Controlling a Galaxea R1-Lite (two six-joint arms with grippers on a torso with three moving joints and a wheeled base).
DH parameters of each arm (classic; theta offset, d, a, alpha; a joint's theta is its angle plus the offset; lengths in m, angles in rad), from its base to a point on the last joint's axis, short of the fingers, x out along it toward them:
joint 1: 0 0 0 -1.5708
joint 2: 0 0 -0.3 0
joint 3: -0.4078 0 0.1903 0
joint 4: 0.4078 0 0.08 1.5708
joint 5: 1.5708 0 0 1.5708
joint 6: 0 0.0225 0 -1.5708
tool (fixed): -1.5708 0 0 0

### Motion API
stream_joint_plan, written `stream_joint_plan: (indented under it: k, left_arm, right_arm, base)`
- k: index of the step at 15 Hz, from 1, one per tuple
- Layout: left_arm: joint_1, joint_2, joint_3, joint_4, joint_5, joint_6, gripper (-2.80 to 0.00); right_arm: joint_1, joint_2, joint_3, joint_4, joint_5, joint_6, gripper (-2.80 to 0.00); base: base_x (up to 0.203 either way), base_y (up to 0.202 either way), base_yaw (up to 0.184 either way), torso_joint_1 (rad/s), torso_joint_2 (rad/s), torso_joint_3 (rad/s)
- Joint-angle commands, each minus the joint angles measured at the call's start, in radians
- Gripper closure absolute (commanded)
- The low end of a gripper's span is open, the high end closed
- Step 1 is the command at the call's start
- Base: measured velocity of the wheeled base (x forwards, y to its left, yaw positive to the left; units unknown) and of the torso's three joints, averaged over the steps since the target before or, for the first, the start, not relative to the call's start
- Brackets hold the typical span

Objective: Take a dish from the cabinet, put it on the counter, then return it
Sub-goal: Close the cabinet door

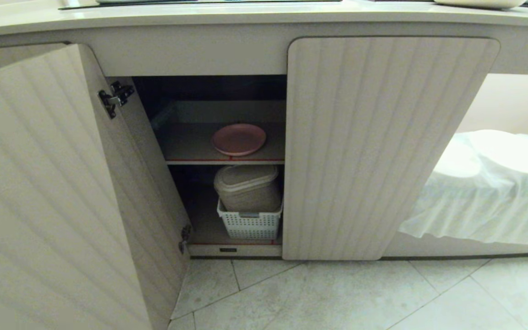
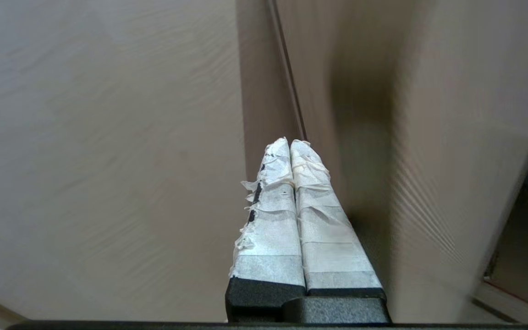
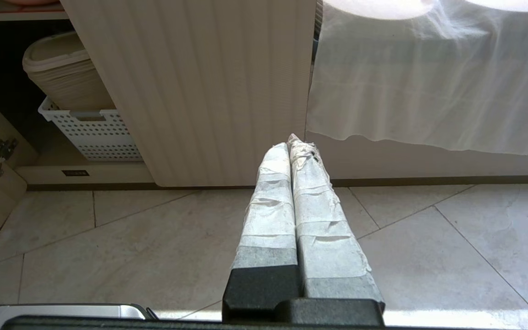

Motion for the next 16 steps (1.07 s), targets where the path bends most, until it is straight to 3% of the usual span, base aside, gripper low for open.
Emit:
stream_joint_plan:
  k: [1, 3, 5, 7, 13, 16]
  left_arm:
    - [-0.005, -0.071, 0.005, 0.028, 0.010, 0.003, 0.00]
    - [-0.013, -0.160, -0.004, 0.150, 0.008, 0.005, 0.00]
    - [-0.034, -0.283, -0.034, 0.346, 0.007, 0.004, 0.00]
    - [-0.053, -0.343, -0.050, 0.439, 0.005, 0.005, 0.00]
    - [-0.062, -0.296, -0.055, 0.413, -0.015, -0.002, 0.00]
    - [-0.056, -0.206, -0.037, 0.285, -0.010, -0.005, 0.00]
  right_arm:
    - [0.000, 0.000, 0.000, 0.000, 0.000, 0.000, 0.00]
    - [0.000, 0.000, 0.000, 0.000, 0.000, 0.000, 0.00]
    - [0.000, 0.000, 0.000, 0.000, 0.000, 0.000, 0.00]
    - [0.000, 0.000, 0.000, 0.000, 0.000, 0.000, 0.00]
    - [0.000, 0.000, 0.000, 0.000, 0.000, 0.000, 0.00]
    - [0.000, 0.000, 0.000, 0.000, 0.000, 0.000, 0.00]
  base:
    - [0.000, 0.000, 0.000, 0.000, 0.00, 0.000]
    - [0.000, 0.000, 0.000, 0.000, 0.00, 0.000]
    - [0.000, 0.000, 0.000, 0.000, 0.00, 0.000]
    - [0.000, 0.000, 0.000, 0.000, 0.00, 0.000]
    - [0.000, 0.000, 0.000, 0.000, 0.00, 0.000]
    - [0.000, 0.000, 0.000, 0.000, 0.00, 0.000]
